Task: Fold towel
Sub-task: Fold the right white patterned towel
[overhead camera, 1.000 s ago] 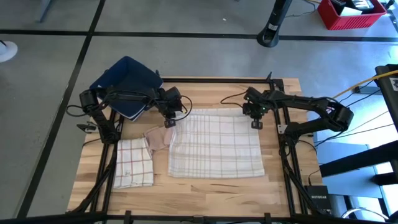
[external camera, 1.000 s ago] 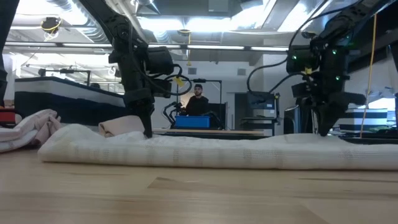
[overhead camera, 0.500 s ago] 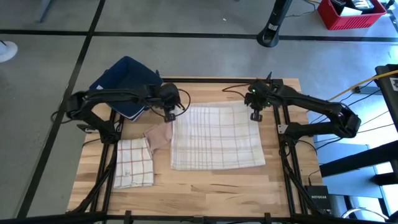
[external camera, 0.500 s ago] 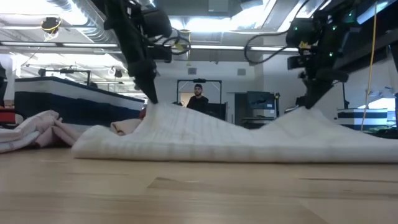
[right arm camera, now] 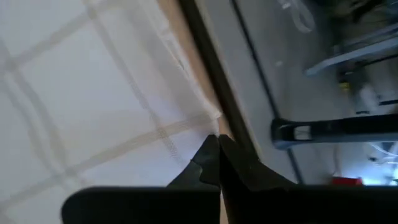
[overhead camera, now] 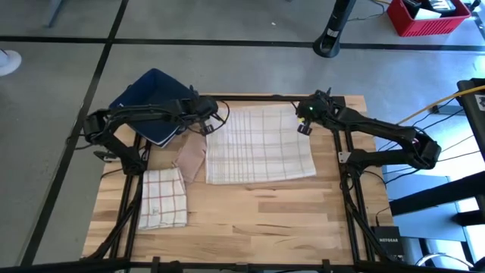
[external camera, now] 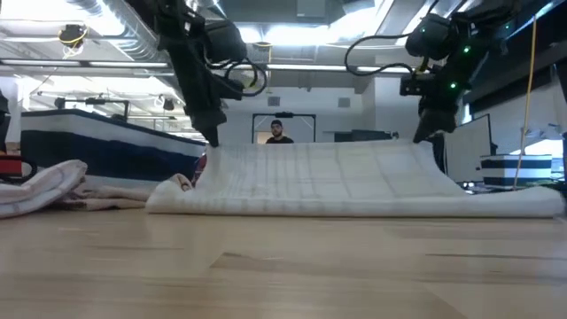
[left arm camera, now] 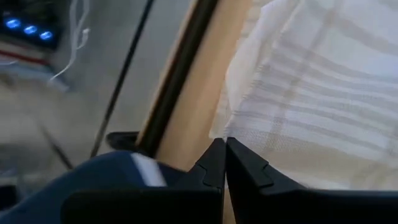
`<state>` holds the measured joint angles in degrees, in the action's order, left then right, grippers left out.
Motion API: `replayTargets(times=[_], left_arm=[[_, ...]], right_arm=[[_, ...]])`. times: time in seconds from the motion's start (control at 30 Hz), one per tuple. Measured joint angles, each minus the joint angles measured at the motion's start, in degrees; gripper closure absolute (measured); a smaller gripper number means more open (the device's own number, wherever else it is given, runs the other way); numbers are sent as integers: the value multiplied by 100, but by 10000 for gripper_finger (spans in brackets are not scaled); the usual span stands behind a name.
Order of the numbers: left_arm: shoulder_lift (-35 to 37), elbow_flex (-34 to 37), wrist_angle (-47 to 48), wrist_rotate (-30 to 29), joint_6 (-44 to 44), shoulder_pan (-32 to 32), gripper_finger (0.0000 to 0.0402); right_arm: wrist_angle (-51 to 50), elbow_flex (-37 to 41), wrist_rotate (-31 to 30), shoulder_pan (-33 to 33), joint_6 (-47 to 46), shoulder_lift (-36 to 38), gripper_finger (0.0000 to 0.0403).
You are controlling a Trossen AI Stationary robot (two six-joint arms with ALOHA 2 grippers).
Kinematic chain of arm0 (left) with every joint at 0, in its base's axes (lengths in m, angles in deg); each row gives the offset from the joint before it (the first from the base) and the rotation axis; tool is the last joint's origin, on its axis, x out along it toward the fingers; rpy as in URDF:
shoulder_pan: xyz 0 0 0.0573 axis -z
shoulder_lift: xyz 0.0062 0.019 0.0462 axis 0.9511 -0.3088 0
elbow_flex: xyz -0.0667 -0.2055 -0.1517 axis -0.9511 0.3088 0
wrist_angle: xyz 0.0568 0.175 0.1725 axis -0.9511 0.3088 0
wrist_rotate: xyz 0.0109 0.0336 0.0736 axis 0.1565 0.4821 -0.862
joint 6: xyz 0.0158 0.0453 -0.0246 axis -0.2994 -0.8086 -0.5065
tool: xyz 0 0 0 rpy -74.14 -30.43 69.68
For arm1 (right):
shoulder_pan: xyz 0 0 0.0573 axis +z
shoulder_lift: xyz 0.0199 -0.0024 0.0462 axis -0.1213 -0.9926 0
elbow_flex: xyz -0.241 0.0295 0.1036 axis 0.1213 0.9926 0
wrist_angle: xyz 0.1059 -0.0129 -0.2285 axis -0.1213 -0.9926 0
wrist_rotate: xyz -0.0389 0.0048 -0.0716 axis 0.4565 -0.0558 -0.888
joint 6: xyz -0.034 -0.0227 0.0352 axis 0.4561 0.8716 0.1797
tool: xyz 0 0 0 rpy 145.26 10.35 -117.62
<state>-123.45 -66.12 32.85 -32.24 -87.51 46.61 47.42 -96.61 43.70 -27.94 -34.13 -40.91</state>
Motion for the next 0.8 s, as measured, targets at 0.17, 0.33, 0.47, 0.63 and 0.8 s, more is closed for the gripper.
replayTargets(times=[0.17,0.33,0.47,0.63,0.8], left_arm=[[-216,0,-178,-263,-1,-228,401],[-572,0,-471,-259,-118,-491,401],[-711,0,-613,-329,-132,-644,401],[-713,0,-631,-384,-173,-733,401],[-713,0,-911,-320,-335,-829,401]], right_arm=[[967,222,-161,-65,278,-135,402],[1553,246,-159,-316,308,-662,403],[1817,246,-149,-513,389,-1073,403],[2063,246,-121,-644,423,-1392,403],[2419,246,-217,-651,436,-1640,391]])
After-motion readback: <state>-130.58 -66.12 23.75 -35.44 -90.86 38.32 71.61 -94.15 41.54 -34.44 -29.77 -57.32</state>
